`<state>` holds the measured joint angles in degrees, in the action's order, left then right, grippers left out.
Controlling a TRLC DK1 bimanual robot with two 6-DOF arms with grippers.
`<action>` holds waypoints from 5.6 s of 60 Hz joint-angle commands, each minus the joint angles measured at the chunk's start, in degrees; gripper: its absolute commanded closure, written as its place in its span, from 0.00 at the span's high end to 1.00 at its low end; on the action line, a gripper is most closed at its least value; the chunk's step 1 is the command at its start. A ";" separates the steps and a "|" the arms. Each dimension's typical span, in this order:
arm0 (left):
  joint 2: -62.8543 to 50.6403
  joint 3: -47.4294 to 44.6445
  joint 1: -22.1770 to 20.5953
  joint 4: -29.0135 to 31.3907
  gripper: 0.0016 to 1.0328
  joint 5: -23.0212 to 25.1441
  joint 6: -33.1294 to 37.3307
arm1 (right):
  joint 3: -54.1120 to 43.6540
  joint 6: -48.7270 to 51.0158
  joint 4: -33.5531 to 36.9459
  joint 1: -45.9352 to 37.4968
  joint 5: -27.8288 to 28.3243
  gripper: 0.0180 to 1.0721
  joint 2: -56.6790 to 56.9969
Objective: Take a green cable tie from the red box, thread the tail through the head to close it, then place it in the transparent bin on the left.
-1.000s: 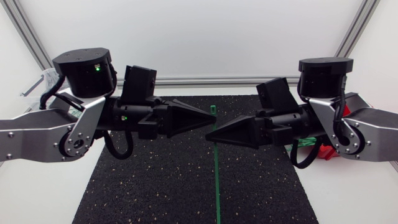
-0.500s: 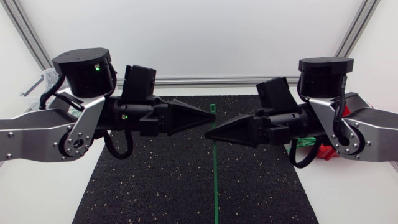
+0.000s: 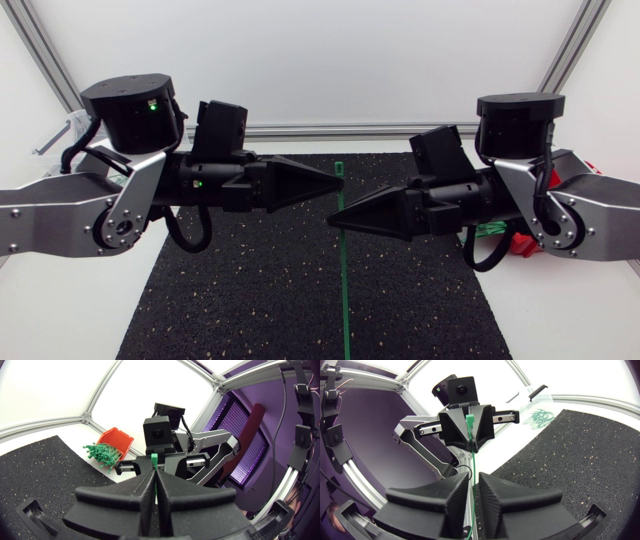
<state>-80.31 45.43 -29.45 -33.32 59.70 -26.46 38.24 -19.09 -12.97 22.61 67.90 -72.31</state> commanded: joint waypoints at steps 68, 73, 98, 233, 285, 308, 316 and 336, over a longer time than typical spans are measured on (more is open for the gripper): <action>-2.74 4.93 5.72 9.50 0.03 -1.08 6.68 | 2.37 47.83 19.92 -7.67 -18.42 0.97 -3.71; -2.57 5.72 5.55 13.02 0.03 -2.49 9.93 | 3.16 49.59 20.97 -8.02 -19.21 0.96 -4.41; -3.36 6.60 5.19 14.42 0.03 -1.17 14.42 | 11.68 60.49 42.85 -5.38 -28.79 0.96 -6.88; -9.77 13.54 9.68 25.50 0.03 9.12 14.50 | -23.30 120.52 -13.31 21.25 -62.27 0.96 15.27; -10.57 14.69 11.35 26.20 0.03 10.87 11.96 | -27.25 138.27 -37.13 23.62 -39.69 0.95 -4.15; -13.47 16.01 14.16 26.99 0.03 13.69 10.73 | -29.45 136.78 -44.16 26.96 -38.46 0.91 -8.11; -13.47 15.65 14.95 26.90 0.03 13.86 10.90 | -29.27 136.87 -44.77 27.84 -37.14 0.86 -8.28; -14.17 15.74 14.95 26.73 0.03 13.77 11.08 | -28.48 136.87 -44.77 29.95 -35.20 0.57 -9.95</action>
<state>-93.06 59.75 -14.76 -6.44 72.23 -14.83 10.00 117.43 -57.06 51.83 31.97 -80.95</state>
